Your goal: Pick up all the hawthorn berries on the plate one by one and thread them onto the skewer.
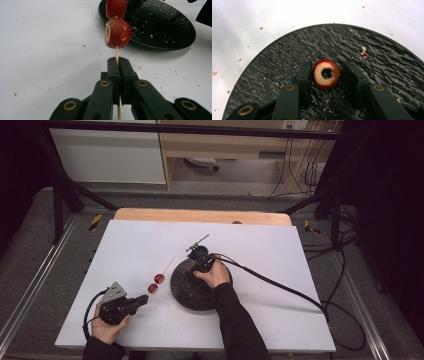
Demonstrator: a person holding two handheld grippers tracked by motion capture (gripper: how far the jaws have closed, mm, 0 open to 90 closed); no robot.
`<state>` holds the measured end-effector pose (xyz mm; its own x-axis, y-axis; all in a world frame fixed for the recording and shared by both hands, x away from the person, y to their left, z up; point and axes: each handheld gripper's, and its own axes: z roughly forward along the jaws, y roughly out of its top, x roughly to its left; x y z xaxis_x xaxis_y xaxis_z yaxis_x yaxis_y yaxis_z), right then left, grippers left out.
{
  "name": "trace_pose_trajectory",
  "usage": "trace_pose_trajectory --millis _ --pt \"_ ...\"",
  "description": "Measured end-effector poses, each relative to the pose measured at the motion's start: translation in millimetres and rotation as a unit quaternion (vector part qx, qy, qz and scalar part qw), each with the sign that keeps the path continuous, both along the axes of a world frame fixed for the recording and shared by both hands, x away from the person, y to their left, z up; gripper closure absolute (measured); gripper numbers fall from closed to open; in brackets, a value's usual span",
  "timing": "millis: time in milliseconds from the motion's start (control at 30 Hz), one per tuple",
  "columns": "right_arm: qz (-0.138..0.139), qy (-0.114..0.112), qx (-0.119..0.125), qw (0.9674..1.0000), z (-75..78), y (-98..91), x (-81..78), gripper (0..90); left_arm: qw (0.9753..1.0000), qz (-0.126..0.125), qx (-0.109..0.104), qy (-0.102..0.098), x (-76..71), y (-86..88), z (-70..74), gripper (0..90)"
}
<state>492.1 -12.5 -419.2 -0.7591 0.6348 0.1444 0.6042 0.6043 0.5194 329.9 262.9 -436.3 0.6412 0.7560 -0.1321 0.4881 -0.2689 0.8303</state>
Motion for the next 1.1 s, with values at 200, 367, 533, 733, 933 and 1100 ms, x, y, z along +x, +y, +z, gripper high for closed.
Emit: trace_pose_trajectory --millis 200,367,533,733,933,1100 --pt "-0.004 0.005 0.001 1.0 0.4 -0.1 0.2 62.0 1.0 0.0 0.0 0.0 -0.1 0.1 0.1 88.3" --pt "-0.01 0.0 0.008 0.9999 5.9 -1.8 -1.8 62.2 1.0 0.0 0.0 -0.001 -0.5 -0.5 0.1 88.3" --pt "-0.021 0.0 0.02 0.9996 15.3 -5.1 -5.8 62.3 1.0 -0.002 0.0 -0.001 -0.9 -1.2 0.3 88.3" --pt "-0.025 -0.008 0.029 0.9992 23.4 -9.3 -12.6 62.3 1.0 -0.002 0.0 -0.002 -1.5 -1.8 0.6 88.3" --pt "-0.034 -0.015 0.054 0.9978 29.4 -19.3 -19.9 62.4 1.0 -0.006 0.002 -0.001 -1.7 -3.2 0.6 88.3" --pt "-0.036 -0.024 0.076 0.9962 30.0 -27.0 -28.9 62.4 1.0 -0.007 0.003 -0.001 -2.3 -4.2 0.8 88.3"
